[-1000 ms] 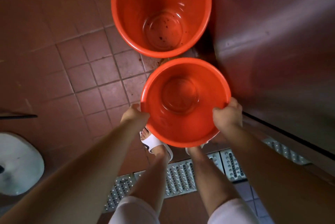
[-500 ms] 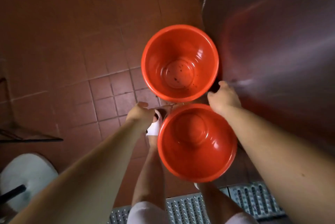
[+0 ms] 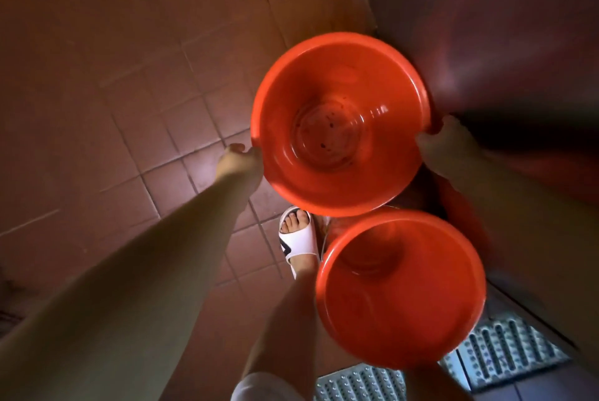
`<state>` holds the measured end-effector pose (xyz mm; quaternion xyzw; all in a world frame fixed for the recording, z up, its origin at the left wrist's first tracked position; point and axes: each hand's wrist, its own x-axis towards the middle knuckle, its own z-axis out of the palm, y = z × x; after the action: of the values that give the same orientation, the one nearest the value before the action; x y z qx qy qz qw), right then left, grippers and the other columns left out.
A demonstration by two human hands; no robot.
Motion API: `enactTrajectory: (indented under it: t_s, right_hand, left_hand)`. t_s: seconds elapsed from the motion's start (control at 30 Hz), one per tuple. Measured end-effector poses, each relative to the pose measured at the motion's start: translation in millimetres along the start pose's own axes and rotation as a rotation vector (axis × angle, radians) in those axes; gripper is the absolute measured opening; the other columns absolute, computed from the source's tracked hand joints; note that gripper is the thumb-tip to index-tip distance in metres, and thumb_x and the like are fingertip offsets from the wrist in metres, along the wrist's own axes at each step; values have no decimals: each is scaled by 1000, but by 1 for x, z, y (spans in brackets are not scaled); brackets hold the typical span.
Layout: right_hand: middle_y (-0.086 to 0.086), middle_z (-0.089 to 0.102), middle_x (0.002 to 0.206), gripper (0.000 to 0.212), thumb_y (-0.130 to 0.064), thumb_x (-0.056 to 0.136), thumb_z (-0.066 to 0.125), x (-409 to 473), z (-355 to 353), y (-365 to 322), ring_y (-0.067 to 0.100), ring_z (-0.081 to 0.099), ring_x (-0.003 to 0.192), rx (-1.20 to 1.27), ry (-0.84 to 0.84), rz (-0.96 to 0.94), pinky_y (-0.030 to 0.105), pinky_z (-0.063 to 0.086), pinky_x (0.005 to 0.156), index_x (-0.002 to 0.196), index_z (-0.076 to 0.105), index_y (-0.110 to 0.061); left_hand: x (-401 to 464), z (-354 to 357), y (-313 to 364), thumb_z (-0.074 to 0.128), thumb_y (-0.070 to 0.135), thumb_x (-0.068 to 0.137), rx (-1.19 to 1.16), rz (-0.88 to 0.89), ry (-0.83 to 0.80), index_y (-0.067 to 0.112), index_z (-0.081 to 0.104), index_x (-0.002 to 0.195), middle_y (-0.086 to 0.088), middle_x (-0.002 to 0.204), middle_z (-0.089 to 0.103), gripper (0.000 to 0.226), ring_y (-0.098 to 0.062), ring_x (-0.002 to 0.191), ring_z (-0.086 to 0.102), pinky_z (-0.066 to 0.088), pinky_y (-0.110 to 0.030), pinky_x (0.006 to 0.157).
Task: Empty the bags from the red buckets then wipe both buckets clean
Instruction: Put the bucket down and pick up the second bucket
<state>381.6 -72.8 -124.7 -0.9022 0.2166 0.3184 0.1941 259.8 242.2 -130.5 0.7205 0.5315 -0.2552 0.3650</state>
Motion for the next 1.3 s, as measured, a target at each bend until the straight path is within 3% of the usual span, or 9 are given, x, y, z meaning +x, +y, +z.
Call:
enactTrajectory:
  t_s: [0.1, 0.2, 0.33, 0.6, 0.77, 0.97, 1.07, 1.17, 1.3]
  right_hand:
    - [20, 55, 140, 76, -45, 80, 64, 7, 11, -6, 38, 56, 122, 138, -74, 91, 45, 46, 103, 145, 45, -11]
    - [12, 58, 135, 78, -47, 75, 63, 10, 16, -11, 27, 59, 105, 311, -72, 135, 37, 48, 89, 146, 46, -17]
    - [8, 61, 129, 81, -44, 70, 64, 11, 14, -8, 27, 63, 108, 436, -91, 183, 47, 53, 97, 146, 46, -25]
    - [14, 72, 105, 52, -39, 73, 62, -16, -15, -30, 35, 69, 99, 340, -69, 44, 52, 56, 90, 115, 70, -9]
    - [14, 73, 106, 33, -32, 87, 66, -58, -54, -52, 34, 68, 100, 223, -19, -36, 39, 54, 85, 110, 73, -10]
    - [6, 72, 111, 38, -34, 85, 68, -135, -112, -65, 29, 68, 103, 297, -11, -59, 40, 55, 92, 119, 68, -17]
    - [1, 70, 99, 35, -35, 84, 68, -183, -146, -66, 27, 67, 94, 386, -12, -76, 35, 54, 84, 117, 66, -21]
    - [-5, 66, 79, 16, -33, 84, 67, -236, -188, -68, 22, 64, 75, 418, -21, -142, 35, 54, 71, 90, 65, -18]
    - [-2, 67, 73, 19, -33, 81, 63, -313, -254, -73, 24, 66, 72, 365, -21, -273, 37, 57, 69, 69, 62, -19]
  left_hand:
    - [19, 1, 12, 40, 57, 102, 0, 16, -30, 15, 63, 135, -18, 130, 69, 59, -39, 111, 67, 55, -41, 81]
    - [27, 0, 28, 36, 61, 91, -73, 7, -44, 17, 66, 126, -21, 122, 72, 64, -41, 111, 68, 57, -47, 94]
    - [37, -3, 34, 40, 66, 78, -244, -58, -81, 19, 68, 123, -14, 122, 71, 71, -37, 112, 68, 56, -49, 102]
    - [4, -48, 38, 44, 64, 76, -359, -56, -53, 16, 72, 117, -17, 121, 72, 69, -38, 115, 68, 56, -53, 104]
    - [-47, -99, 35, 41, 60, 75, -362, -26, -4, 6, 72, 117, -27, 125, 69, 75, -44, 117, 67, 57, -57, 101]
    - [-138, -155, 20, 38, 61, 78, -391, -32, 76, 12, 70, 98, -27, 122, 70, 62, -43, 115, 68, 56, -55, 102]
    - [-203, -189, 17, 38, 59, 83, -427, -45, 108, 0, 70, 118, -29, 128, 68, 76, -45, 119, 67, 56, -54, 103]
    - [-276, -226, 10, 48, 52, 98, -480, -71, 138, 5, 66, 132, -20, 135, 68, 61, -39, 123, 67, 57, -48, 102]
    - [-363, -271, -7, 49, 45, 103, -499, -35, 189, 3, 66, 132, -21, 129, 69, 54, -39, 119, 68, 56, -51, 105]
